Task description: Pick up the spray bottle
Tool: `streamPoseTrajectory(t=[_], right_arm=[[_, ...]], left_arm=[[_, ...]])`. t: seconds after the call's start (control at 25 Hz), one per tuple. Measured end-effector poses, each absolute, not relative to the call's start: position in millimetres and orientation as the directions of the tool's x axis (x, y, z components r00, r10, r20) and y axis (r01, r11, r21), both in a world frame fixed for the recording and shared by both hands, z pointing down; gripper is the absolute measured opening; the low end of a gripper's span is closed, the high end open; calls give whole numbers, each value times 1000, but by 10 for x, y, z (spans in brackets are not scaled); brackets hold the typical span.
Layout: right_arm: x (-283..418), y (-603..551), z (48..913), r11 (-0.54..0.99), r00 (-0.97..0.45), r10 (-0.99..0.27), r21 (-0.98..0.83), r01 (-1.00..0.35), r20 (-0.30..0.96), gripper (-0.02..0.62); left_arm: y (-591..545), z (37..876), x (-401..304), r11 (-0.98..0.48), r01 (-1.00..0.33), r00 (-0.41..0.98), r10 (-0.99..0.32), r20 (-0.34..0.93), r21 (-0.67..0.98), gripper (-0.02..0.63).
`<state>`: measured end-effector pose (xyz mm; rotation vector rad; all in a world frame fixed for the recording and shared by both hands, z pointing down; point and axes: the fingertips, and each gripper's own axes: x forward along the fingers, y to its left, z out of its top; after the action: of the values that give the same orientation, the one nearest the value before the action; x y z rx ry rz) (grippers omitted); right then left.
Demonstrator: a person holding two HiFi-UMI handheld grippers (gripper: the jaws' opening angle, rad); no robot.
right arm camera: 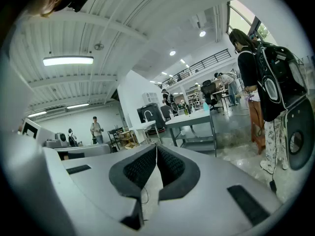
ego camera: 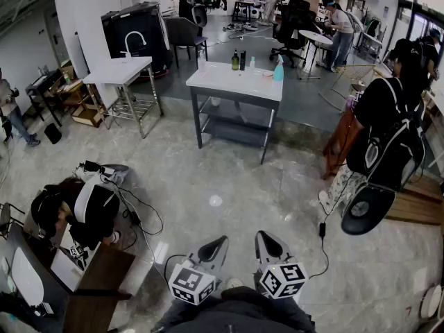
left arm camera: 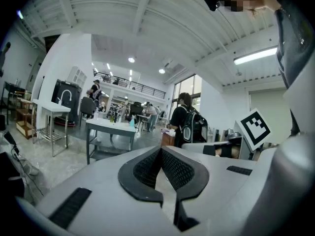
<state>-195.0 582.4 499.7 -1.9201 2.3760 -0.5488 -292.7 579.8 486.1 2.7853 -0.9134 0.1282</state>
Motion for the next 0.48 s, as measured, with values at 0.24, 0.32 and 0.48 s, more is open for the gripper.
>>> streamPoseTrajectory(t=[0.24,0.32,0.48], right_arm=[[-1681,5743,4963,171,-231,-956,-295,-940,183,14],[-1593,5734,4939,155,-217,-959,-302,-940,183,14],[-1460,5693,4909,142,-205,-964,-325,-935,168,14]], left_arm=[[5619,4898,-2636,-787,-589,808,-566,165,183,3],[5606,4874,-2548,-799,-572,819,-547,170,185,3],[5525,4880,-2391,-815,-550,833,-522,182,183,3]])
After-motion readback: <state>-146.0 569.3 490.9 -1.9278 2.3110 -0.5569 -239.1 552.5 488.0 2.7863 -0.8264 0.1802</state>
